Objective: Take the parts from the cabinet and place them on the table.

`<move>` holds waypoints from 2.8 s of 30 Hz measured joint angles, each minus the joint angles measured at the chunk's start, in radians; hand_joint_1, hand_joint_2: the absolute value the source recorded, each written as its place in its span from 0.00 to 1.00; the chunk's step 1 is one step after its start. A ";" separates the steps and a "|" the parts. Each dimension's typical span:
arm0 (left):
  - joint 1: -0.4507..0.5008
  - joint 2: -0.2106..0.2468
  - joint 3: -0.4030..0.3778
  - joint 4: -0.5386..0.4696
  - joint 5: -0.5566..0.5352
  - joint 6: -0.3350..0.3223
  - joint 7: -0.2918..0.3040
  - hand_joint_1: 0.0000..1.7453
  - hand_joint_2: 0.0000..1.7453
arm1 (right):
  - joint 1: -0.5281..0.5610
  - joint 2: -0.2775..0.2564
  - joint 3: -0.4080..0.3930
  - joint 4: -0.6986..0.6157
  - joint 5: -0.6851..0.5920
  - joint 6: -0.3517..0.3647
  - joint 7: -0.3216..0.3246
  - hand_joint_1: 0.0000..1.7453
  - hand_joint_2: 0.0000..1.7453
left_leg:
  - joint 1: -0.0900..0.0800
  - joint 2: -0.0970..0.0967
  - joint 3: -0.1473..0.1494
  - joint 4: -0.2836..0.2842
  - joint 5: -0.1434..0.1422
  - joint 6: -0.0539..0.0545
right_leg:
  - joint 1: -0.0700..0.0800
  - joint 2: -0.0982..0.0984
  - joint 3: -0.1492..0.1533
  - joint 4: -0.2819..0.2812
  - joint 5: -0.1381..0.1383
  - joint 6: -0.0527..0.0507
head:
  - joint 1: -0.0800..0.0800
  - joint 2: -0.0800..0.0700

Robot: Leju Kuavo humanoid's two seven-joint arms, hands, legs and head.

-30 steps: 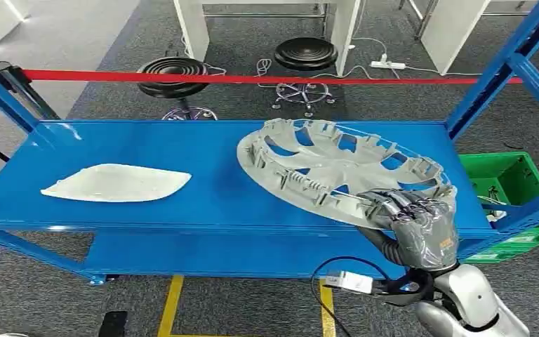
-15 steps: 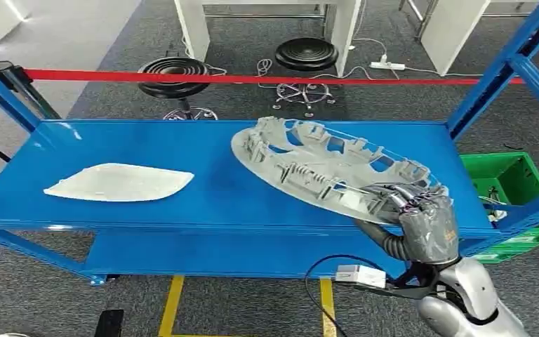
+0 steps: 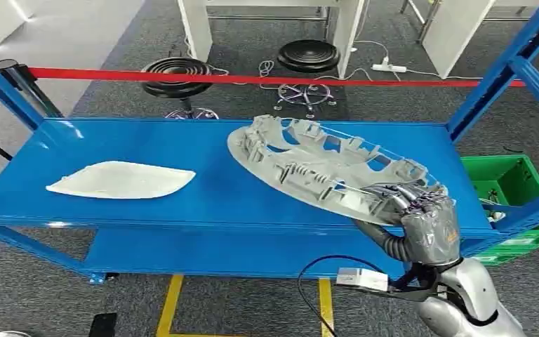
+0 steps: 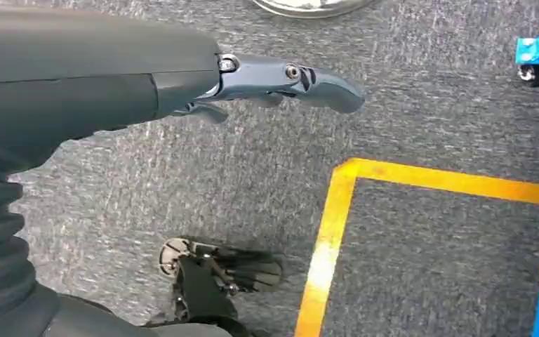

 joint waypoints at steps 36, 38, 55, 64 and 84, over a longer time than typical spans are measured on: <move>-0.002 -0.005 0.006 0.000 -0.012 0.002 -0.003 0.00 1.00 | -0.012 0.002 0.000 -0.008 -0.001 -0.002 -0.010 1.00 1.00 | 0.005 0.004 -0.099 0.006 0.066 -0.037 | 0.003 -0.004 0.051 -0.047 -0.027 -0.054 | -0.005 0.000; -0.002 -0.005 0.006 0.000 -0.019 0.002 -0.003 0.00 1.00 | -0.014 0.002 0.002 -0.008 -0.003 0.004 -0.011 1.00 1.00 | 0.009 0.004 -0.135 0.121 -0.059 -0.048 | 0.002 -0.003 0.023 -0.046 -0.002 -0.061 | -0.011 0.000; -0.003 -0.011 0.008 0.001 -0.031 0.002 0.000 0.00 1.00 | -0.027 0.005 0.027 0.013 -0.018 0.031 -0.018 1.00 1.00 | 0.006 0.008 -0.012 -0.029 0.029 0.013 | -0.002 -0.007 -0.167 0.234 -0.111 0.001 | -0.002 0.000; -0.006 -0.013 0.008 0.001 -0.031 0.002 -0.003 0.00 1.00 | -0.043 0.005 0.027 0.021 -0.025 0.041 -0.018 1.00 1.00 | -0.003 0.007 -0.089 -0.024 0.120 -0.012 | 0.019 -0.005 0.088 -0.066 -0.055 -0.033 | 0.001 0.000; -0.003 -0.015 0.016 0.001 -0.042 0.002 -0.007 0.00 1.00 | -0.064 0.006 0.030 0.031 -0.040 0.074 -0.021 1.00 1.00 | 0.014 0.010 0.025 -0.039 0.007 0.006 | -0.001 -0.009 -0.147 0.096 -0.044 0.001 | 0.000 0.000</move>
